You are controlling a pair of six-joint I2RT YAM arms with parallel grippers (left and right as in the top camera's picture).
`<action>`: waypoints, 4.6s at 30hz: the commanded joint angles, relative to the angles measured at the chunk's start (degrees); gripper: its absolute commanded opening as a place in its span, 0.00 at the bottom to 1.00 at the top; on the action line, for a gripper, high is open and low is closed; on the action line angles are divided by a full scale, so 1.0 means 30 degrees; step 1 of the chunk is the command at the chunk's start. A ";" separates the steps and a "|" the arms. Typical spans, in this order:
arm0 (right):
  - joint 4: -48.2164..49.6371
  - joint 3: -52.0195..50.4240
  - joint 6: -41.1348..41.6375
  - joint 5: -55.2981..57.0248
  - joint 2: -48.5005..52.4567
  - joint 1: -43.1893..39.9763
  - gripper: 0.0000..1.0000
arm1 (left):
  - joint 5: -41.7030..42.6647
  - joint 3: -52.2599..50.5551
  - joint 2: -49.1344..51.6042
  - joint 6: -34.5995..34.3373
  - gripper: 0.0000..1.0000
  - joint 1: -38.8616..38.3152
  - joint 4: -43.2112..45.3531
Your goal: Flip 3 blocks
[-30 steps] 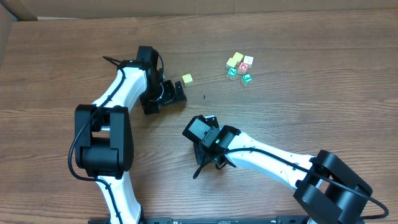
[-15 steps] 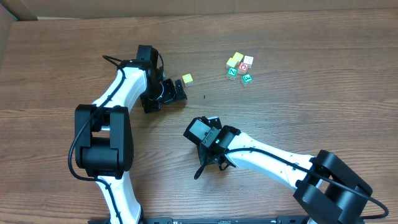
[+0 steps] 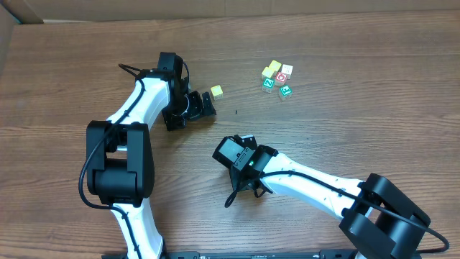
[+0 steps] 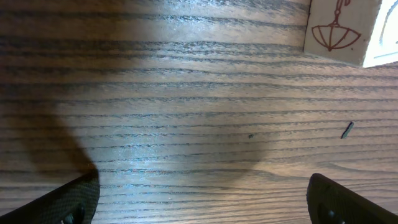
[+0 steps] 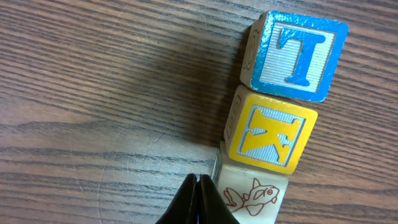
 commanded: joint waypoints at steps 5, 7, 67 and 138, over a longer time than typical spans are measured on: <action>0.0576 0.0204 -0.0066 0.0350 -0.0080 0.0015 0.04 | -0.0138 -0.0233 0.0576 0.0444 1.00 -0.0131 0.0270; 0.0204 0.0984 -0.0211 0.0226 -0.0102 -0.0153 0.04 | -0.0138 -0.0233 0.0576 0.0444 1.00 -0.0131 0.0270; -0.5457 0.7890 -0.1071 0.0452 -1.3151 -0.8189 1.00 | -0.0131 -0.0233 0.0576 0.0444 1.00 -0.0131 0.0270; 1.7362 -1.7915 0.1596 0.3963 -3.4323 -1.5934 1.00 | -0.0131 -0.0233 0.0576 0.0444 1.00 -0.0131 0.0262</action>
